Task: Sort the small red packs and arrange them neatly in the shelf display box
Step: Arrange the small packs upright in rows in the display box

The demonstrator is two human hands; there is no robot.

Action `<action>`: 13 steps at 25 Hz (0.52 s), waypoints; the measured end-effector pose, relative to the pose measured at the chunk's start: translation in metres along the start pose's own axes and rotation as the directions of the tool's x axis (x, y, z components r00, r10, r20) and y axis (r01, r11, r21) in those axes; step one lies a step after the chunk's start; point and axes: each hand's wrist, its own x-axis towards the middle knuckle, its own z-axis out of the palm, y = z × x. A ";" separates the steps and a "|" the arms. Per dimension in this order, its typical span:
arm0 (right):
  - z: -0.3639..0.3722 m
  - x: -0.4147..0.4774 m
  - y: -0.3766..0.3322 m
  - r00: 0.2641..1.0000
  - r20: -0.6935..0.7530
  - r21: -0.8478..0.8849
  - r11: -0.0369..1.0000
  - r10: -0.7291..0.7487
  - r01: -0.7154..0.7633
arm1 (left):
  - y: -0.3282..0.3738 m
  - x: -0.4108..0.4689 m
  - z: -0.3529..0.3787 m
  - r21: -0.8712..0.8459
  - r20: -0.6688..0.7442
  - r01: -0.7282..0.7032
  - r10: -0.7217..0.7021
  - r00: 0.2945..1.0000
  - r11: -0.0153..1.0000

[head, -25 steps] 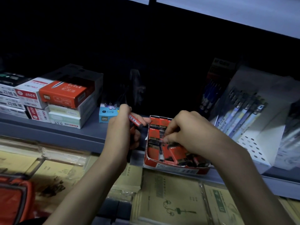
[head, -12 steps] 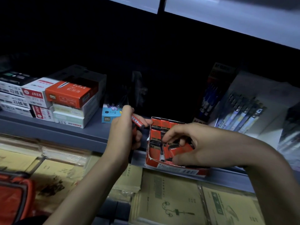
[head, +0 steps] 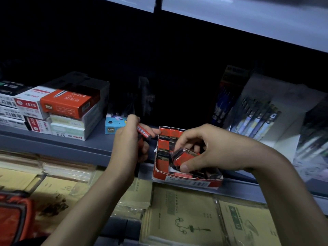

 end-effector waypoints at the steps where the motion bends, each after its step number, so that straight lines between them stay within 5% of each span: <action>1: 0.000 0.000 0.001 1.000 -0.011 0.013 1.000 -0.001 0.001 | 0.000 0.000 0.000 0.003 0.000 -0.003 0.003 1.000 1.000; 5: -0.001 -0.001 -0.004 0.996 -0.072 0.099 0.994 -0.043 0.050 | 0.001 -0.001 0.000 -0.001 -0.004 -0.002 0.002 1.000 1.000; 7: -0.005 0.002 -0.006 0.973 -0.227 0.195 0.977 -0.038 0.084 | 0.001 -0.001 0.000 -0.006 -0.009 0.004 -0.004 1.000 1.000; 10: -0.006 0.015 -0.003 0.911 -0.402 0.352 0.934 0.092 0.061 | 0.000 0.001 0.000 -0.004 -0.015 0.020 -0.020 1.000 1.000; 13: 0.003 0.033 -0.005 0.893 -0.384 0.453 0.890 0.237 -0.042 | -0.002 0.002 0.000 -0.010 -0.021 0.035 -0.035 0.999 0.999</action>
